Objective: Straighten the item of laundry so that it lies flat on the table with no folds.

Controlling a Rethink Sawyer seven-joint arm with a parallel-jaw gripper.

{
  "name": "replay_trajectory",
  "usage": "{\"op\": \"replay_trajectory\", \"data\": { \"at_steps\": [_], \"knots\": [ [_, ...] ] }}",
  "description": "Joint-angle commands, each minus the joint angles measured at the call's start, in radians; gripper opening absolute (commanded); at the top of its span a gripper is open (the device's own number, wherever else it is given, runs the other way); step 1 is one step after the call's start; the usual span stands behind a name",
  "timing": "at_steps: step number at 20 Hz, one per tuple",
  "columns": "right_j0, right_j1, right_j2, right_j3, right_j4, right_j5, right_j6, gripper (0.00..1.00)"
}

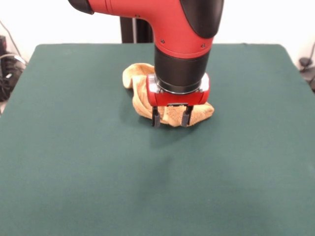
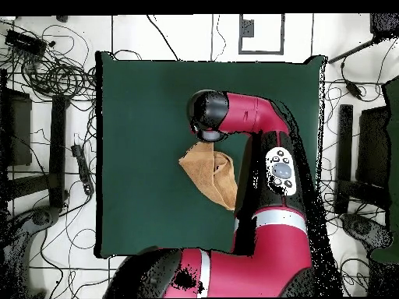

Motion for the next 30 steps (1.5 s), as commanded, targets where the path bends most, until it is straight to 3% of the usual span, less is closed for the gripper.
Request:
{"op": "replay_trajectory", "data": {
  "at_steps": [1, 30],
  "knots": [
    [0.010, -0.027, 0.108, 0.041, 0.035, 0.096, 0.023, 1.00],
    [0.028, -0.051, 0.078, 0.082, 0.034, 0.021, 0.095, 1.00]
  ]
}}
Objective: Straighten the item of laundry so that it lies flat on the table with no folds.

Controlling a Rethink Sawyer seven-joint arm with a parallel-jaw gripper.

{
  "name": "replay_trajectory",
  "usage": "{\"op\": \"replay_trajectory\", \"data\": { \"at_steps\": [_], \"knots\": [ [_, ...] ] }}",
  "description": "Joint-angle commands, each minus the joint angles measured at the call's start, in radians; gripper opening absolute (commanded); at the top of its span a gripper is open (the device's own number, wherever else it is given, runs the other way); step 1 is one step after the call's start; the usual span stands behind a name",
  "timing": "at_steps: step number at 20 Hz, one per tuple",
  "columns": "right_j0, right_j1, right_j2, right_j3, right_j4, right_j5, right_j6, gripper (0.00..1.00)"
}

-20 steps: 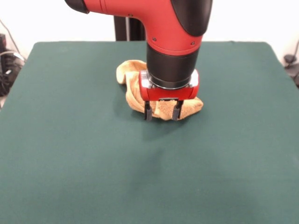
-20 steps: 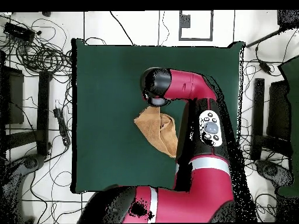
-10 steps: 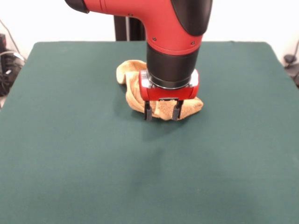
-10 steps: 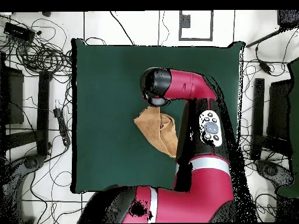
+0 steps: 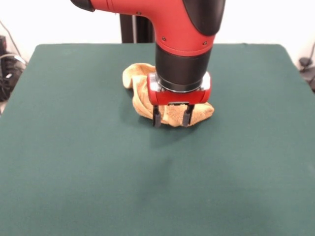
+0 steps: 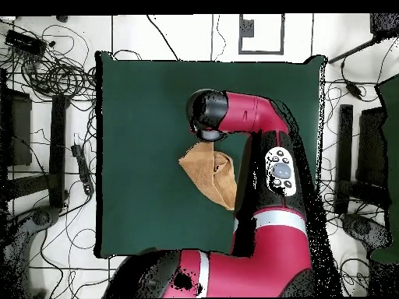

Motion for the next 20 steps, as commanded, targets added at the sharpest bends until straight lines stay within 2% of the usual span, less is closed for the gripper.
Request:
{"op": "replay_trajectory", "data": {
  "at_steps": [1, 20],
  "knots": [
    [0.025, -0.044, 0.078, 0.081, 0.034, 0.021, 0.093, 1.00],
    [0.026, -0.042, 0.080, 0.070, 0.029, 0.040, 0.091, 1.00]
  ]
}}
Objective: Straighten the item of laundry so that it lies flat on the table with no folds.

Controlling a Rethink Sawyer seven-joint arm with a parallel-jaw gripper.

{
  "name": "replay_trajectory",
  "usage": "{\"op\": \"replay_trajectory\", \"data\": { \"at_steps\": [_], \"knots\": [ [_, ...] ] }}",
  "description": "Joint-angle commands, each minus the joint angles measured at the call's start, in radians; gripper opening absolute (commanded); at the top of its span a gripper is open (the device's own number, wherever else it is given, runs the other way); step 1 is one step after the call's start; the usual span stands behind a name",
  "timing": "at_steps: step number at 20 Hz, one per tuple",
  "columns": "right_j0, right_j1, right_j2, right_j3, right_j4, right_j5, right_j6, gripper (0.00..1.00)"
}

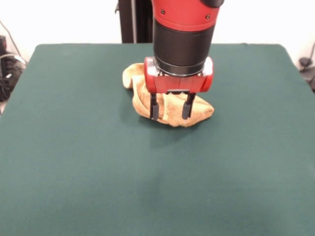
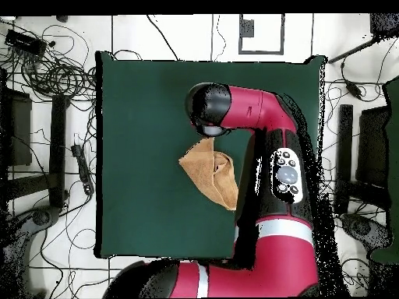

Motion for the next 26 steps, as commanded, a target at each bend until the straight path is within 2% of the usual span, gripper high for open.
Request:
{"op": "replay_trajectory", "data": {
  "at_steps": [1, 26],
  "knots": [
    [0.026, 0.020, 0.080, 0.067, 0.028, 0.040, 0.091, 1.00],
    [0.030, 0.020, 0.075, 0.065, 0.031, 0.028, 0.114, 1.00]
  ]
}}
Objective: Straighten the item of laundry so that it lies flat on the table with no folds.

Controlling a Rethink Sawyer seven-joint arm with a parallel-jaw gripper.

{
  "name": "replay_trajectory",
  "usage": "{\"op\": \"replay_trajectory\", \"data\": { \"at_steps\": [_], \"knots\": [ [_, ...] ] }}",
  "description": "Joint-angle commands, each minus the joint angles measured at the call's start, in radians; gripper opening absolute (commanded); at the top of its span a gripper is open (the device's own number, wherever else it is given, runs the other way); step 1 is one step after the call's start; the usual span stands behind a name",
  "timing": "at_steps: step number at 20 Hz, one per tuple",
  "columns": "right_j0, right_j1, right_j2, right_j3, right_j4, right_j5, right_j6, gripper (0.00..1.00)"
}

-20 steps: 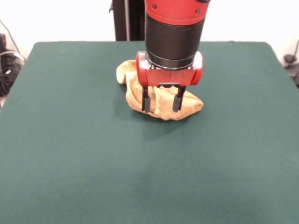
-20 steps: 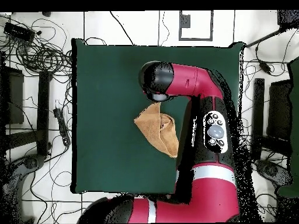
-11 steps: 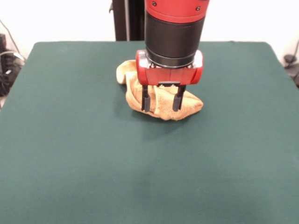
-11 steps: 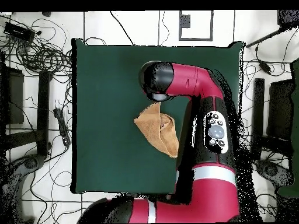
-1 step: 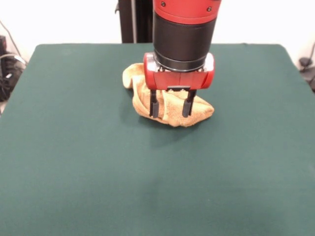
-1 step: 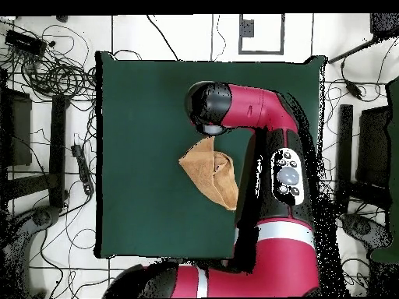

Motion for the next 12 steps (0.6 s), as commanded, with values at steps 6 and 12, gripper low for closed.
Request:
{"op": "replay_trajectory", "data": {
  "at_steps": [6, 12],
  "knots": [
    [0.026, 0.023, 0.077, 0.085, 0.032, -0.001, 0.118, 1.00],
    [0.025, 0.024, 0.078, 0.089, 0.034, -0.005, 0.119, 1.00]
  ]
}}
